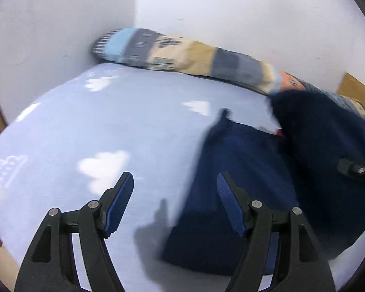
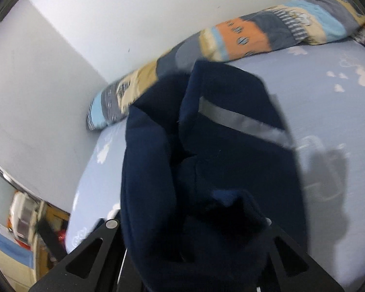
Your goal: Fold large clothes
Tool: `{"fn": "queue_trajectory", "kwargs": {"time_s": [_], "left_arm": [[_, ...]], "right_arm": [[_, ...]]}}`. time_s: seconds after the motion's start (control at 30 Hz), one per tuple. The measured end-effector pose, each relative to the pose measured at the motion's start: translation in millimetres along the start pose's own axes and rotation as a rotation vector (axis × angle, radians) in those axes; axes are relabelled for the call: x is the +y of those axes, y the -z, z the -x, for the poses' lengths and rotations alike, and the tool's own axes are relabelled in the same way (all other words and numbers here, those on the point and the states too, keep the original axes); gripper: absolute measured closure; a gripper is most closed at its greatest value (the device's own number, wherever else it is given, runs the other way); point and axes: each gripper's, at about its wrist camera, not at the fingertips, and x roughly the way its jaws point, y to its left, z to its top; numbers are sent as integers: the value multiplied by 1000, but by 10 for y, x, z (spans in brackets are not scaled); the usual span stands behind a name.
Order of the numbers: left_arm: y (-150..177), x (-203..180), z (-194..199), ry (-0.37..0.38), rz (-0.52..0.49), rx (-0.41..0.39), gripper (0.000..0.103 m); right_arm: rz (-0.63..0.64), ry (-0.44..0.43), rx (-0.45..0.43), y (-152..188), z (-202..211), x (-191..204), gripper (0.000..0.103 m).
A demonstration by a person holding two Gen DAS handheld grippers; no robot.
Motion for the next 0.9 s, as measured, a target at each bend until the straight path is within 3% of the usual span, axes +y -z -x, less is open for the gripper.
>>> {"fn": "queue_trajectory", "kwargs": {"time_s": [0.1,0.23,0.37,0.53,0.6,0.73,0.77,0.83,0.9], "left_arm": [[9,300,-6,-47,20,3,32],[61,589,-13,-52,79,21,32],[66,671,33,-43,102,11,32],[68,633,34,-13,131,31,32],[79,617,75,-8,133,36,32],[85,623,113,-13,132,26,32],[86,641,117,-17,137,27,32],[76,723,118,-16,175,30,32],[73,794,123,-7,216,27,32]], "right_arm": [[53,31,46,233,-379,311,92],[147,95,77,531,-781,589,92],[151,99,79,612,-800,717,92],[279,159,85,665,-937,942,91],[372,203,152,829,-1135,1013,83],[585,197,216,1255,-1217,1259,29],[611,171,236,1322,-1207,1296,24],[658,144,242,1449,-1099,1351,24],[627,33,281,1479,-950,1281,24]]}}
